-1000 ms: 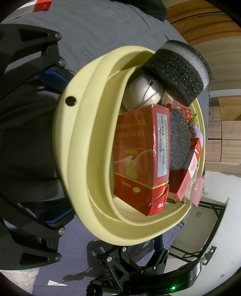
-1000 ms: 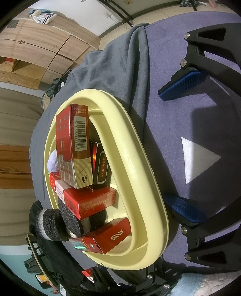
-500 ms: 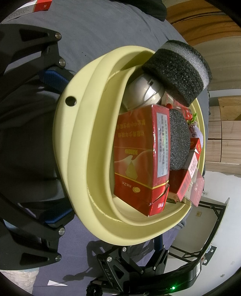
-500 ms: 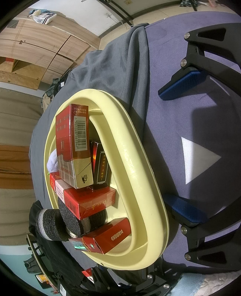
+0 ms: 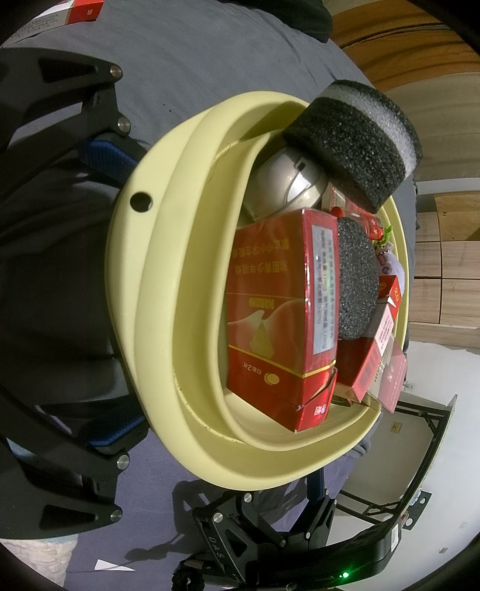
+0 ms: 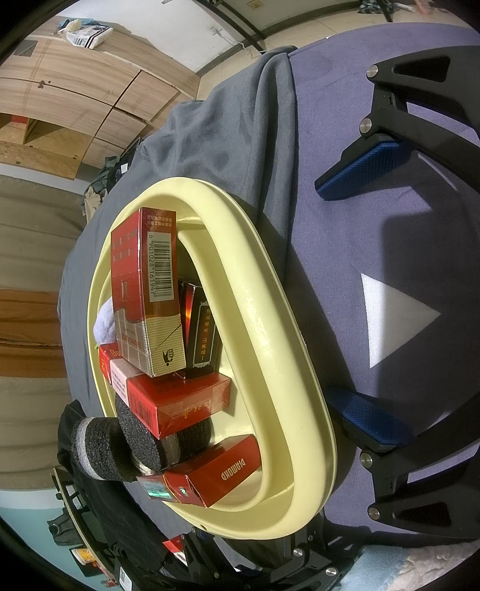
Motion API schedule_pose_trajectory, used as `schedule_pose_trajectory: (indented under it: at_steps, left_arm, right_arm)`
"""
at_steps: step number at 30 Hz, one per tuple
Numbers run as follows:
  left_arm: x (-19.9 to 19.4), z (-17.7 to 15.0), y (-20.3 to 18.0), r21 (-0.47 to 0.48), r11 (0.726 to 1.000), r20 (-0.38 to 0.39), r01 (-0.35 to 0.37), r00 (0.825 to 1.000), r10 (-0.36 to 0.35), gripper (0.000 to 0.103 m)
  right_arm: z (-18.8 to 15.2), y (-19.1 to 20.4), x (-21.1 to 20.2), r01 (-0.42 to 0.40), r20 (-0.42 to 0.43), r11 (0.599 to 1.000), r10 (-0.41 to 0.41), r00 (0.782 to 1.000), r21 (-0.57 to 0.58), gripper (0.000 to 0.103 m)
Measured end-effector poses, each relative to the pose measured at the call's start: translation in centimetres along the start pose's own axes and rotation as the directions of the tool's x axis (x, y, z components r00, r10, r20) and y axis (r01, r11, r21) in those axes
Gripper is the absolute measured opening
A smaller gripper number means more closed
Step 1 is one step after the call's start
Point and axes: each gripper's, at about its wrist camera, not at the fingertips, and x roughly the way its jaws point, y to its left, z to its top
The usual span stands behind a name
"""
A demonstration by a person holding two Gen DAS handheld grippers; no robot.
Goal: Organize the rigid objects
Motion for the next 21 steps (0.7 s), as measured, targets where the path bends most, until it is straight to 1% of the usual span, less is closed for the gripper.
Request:
schedule_pose_trajectory:
  at_steps: [21]
  left_arm:
    - [-0.12, -0.05, 0.05, 0.0, 1.0, 0.001, 0.0, 1.0, 0.0, 0.103]
  right_arm:
    - [-0.01, 0.07, 0.01, -0.001, -0.001, 1.0, 0.001, 1.0, 0.001, 0.103]
